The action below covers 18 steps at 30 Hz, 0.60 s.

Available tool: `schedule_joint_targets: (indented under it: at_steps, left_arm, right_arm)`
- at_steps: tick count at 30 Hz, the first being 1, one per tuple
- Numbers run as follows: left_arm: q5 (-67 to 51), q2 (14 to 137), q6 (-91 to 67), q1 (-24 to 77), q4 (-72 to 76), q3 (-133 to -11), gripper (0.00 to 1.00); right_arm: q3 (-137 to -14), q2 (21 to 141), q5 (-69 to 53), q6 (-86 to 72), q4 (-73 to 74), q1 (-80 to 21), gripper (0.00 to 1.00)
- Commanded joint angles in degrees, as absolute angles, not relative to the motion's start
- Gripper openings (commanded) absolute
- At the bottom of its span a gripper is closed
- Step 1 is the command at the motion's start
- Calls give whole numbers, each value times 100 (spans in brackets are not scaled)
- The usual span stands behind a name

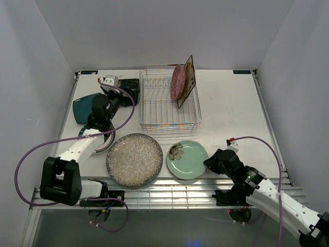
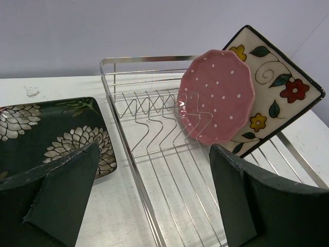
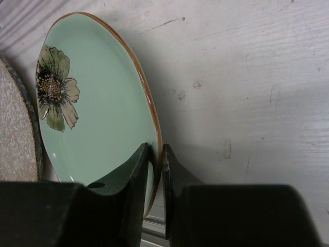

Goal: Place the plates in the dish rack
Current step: Pick up the plate at the center of the board.

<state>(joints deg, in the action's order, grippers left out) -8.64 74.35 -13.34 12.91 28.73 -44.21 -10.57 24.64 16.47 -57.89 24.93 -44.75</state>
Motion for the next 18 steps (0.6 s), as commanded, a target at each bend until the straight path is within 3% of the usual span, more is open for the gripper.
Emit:
schedule_joint_targets:
  at_steps: [1, 18]
  left_arm:
    - [-932, 7172, -1327, 1274, 2936, -4359, 98]
    - [-914, 7146, -1310, 1274, 2944, -4351, 98]
  right_arm:
    - [-1142, 2294, 1679, -5687, 2628, -4482, 8]
    - [-1977, 1582, 1635, -5186, 3067, -4482, 8]
